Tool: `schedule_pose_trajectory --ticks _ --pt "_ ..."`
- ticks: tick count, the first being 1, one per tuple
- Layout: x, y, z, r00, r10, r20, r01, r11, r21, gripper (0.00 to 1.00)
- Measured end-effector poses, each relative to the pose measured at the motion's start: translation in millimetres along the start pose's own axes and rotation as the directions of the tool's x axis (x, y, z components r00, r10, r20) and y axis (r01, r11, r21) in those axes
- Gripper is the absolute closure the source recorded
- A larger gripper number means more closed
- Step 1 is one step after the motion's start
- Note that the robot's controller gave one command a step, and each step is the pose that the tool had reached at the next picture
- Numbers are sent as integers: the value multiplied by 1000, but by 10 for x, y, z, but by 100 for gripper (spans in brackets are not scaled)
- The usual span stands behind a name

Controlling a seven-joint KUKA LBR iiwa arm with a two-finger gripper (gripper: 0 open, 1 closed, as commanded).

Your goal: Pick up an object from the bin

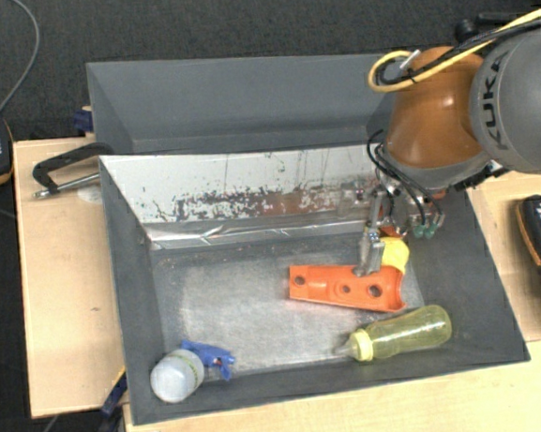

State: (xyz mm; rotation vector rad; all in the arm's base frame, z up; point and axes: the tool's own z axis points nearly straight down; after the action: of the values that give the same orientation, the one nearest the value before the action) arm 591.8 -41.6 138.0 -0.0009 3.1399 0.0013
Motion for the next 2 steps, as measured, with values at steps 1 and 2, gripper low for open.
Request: schedule_pose_trajectory --ticks 1,2 --pt "196 239 440 1000 -8 1 8 1000 0 0" --pt "291 252 668 1000 4 1 -4 1000 -1 100"
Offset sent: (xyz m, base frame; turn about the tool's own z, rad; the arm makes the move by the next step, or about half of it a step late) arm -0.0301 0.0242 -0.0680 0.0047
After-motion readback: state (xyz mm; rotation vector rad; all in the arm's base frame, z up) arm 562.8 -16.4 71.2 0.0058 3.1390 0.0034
